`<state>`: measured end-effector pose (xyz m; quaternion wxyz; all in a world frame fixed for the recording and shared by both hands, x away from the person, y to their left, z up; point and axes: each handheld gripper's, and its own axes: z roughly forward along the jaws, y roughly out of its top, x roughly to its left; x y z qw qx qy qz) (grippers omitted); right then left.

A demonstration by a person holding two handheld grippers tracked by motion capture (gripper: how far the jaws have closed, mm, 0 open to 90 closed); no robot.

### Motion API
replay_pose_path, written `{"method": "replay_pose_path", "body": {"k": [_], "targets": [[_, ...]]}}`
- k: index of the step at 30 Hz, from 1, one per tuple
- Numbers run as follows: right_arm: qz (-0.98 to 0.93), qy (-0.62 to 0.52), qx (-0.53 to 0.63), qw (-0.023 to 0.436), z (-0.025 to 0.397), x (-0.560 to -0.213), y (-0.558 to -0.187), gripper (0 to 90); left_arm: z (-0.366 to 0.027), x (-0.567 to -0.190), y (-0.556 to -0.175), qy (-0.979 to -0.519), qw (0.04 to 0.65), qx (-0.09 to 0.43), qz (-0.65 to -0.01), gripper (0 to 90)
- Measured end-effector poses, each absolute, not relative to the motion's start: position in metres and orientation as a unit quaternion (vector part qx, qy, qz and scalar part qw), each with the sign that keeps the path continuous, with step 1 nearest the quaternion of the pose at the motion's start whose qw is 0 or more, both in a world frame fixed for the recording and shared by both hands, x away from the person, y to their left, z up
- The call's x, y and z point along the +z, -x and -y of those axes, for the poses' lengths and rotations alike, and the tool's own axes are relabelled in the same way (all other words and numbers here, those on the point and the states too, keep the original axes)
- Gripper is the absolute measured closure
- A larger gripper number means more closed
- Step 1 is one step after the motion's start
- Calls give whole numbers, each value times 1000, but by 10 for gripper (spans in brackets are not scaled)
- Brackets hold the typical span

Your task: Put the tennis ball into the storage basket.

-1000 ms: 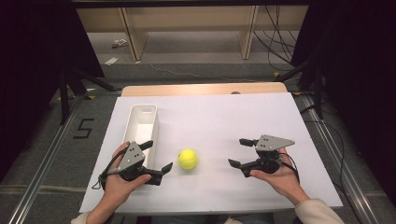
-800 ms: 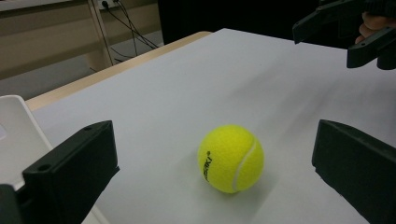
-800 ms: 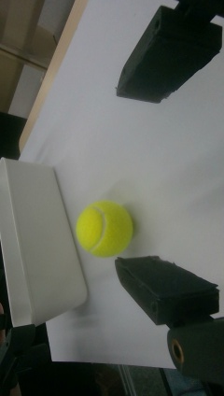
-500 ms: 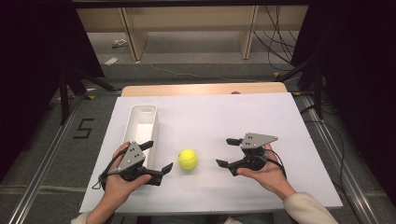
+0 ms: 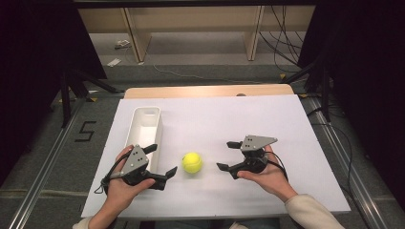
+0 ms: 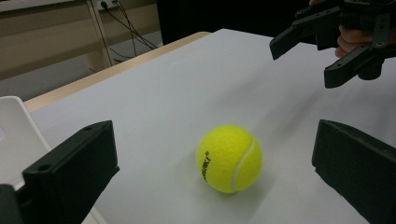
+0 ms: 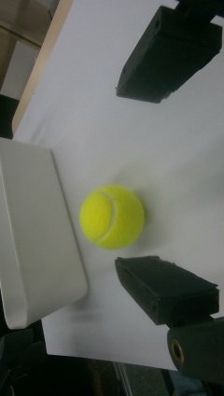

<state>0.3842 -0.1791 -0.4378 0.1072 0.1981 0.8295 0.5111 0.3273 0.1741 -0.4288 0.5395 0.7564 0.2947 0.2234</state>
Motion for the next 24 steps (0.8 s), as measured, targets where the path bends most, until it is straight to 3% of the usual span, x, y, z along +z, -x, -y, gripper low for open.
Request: {"method": "replay_pose_path", "body": {"k": [24], "targets": [[-842,-179,501,88,152,-445,-392,154,-174,-429,-327,-756,540,223,-294,0]]}}
